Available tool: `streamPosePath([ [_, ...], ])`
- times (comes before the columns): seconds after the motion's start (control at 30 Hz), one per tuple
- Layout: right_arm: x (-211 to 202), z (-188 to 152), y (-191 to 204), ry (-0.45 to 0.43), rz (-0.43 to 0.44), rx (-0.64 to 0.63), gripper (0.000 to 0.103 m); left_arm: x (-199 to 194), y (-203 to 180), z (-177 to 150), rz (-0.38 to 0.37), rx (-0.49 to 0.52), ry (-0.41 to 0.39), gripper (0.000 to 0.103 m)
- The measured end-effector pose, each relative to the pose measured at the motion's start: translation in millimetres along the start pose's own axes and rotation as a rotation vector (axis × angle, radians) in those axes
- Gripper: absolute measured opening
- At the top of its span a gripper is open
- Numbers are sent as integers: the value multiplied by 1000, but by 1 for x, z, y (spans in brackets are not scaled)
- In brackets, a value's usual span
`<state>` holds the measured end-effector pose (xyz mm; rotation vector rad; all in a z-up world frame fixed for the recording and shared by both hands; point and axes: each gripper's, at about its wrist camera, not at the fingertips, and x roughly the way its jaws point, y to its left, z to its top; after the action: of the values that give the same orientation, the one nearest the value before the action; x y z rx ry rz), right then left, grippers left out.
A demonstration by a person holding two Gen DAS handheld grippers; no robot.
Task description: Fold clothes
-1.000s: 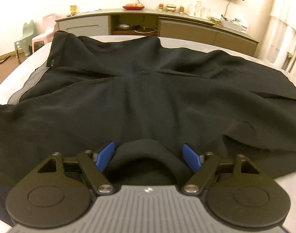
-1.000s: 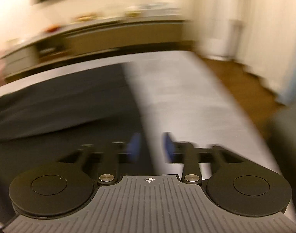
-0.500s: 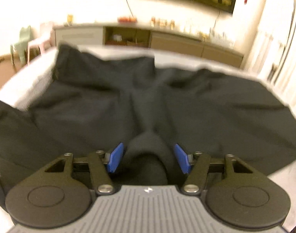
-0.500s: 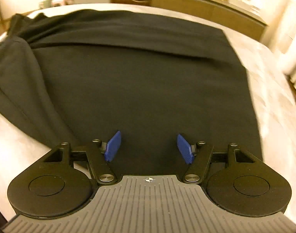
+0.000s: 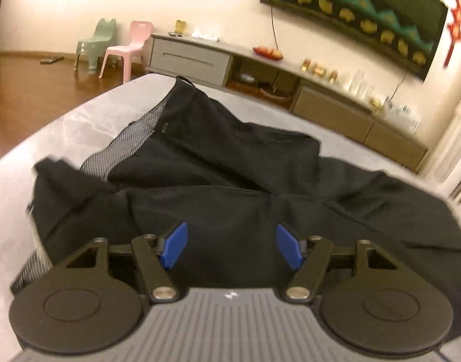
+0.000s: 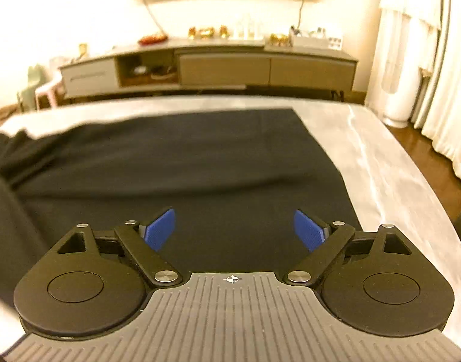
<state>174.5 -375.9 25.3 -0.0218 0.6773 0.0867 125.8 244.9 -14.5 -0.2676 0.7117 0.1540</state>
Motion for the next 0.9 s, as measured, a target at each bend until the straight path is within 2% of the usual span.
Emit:
streamPosePath([
  [0.1,38,13,15,21,13,-36,90,23,0,6,45,11,70,65],
  [0.2,73,21,29,44,12,-51,89,58,-3,10,53,-10,186,63],
  [0.3,107,23,32,102,13,-84,86,85,-21,17,125,107,183,64],
  [0.37,127,23,24,154,8,-82,78,106,-30,30,135,142,176,70],
  [0.4,135,22,18,176,4,-71,81,115,-33,38,131,142,174,70],
  [0.6,156,34,-39,161,-196,-42,82,177,-63,81,86,171,152,69],
  [0.67,159,35,-65,161,-208,42,82,192,-69,92,83,179,141,66],
  [0.77,155,31,-85,151,-249,88,84,198,-68,101,103,153,143,54],
  [0.9,138,33,-86,150,-298,77,81,141,-45,112,76,94,47,54],
])
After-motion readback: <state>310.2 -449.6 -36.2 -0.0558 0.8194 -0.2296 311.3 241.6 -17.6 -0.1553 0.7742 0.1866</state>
